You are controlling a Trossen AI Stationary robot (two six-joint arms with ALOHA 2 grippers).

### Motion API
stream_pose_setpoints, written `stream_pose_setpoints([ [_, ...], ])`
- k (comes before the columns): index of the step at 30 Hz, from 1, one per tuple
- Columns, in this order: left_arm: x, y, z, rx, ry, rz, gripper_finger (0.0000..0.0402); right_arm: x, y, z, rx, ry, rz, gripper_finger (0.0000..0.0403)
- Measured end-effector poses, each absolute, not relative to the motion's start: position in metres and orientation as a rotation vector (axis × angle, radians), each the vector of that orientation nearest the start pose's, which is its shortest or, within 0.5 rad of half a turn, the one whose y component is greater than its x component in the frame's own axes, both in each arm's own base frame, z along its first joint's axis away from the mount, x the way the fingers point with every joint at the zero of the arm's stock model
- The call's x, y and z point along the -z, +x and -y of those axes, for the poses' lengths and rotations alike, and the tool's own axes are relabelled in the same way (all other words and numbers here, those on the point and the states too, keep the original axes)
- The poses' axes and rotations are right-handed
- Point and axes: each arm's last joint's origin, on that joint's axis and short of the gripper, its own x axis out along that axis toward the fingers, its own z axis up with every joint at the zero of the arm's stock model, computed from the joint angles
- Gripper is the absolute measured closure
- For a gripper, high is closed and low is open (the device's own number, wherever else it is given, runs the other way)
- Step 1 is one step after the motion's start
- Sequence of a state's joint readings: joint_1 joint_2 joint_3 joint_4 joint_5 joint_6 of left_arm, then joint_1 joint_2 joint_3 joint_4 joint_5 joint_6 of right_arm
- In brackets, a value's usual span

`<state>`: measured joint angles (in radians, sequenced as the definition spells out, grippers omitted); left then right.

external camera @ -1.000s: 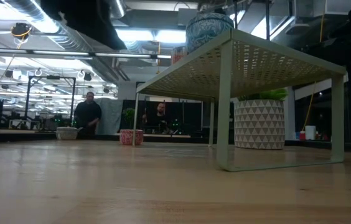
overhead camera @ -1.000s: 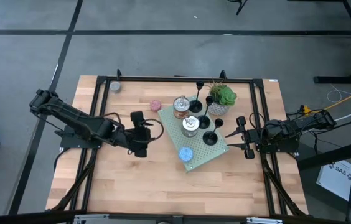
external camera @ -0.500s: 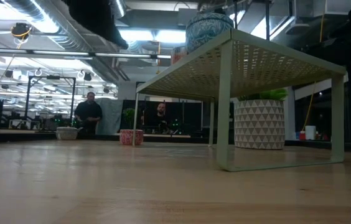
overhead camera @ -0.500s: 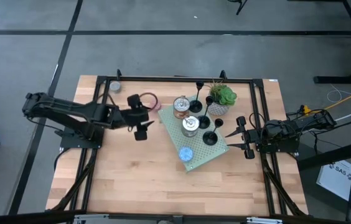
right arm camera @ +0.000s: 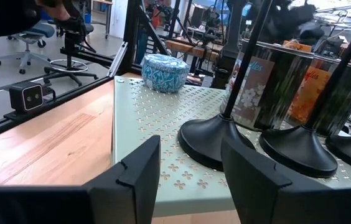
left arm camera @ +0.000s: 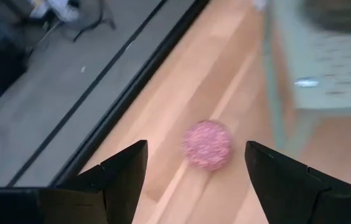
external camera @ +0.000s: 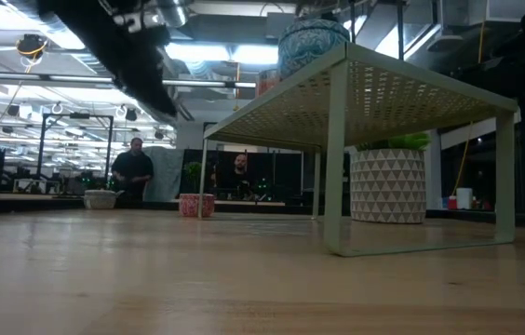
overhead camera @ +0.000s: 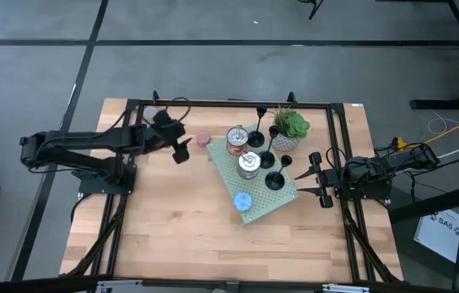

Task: Pick & Place candle stick holders
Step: Put the pink scented candle on the shelf aligned with the other scented candle

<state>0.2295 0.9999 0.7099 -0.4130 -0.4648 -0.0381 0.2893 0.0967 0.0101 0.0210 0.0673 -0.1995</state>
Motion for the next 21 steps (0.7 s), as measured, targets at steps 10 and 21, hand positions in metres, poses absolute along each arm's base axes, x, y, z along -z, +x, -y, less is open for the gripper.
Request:
stream_pose_setpoints([
  [10, -0.206, 0.202, -0.091, -0.667, 0.049, -0.885, 0.0137, -0.161, 0.099, -0.028, -0.228, -0.21, -0.043, 0.0231],
  [21, -0.171, 0.222, -0.133, -0.383, 0.068, -0.881, 0.0137, -0.161, 0.099, -0.028, -0.228, -0.21, -0.042, 0.0231],
])
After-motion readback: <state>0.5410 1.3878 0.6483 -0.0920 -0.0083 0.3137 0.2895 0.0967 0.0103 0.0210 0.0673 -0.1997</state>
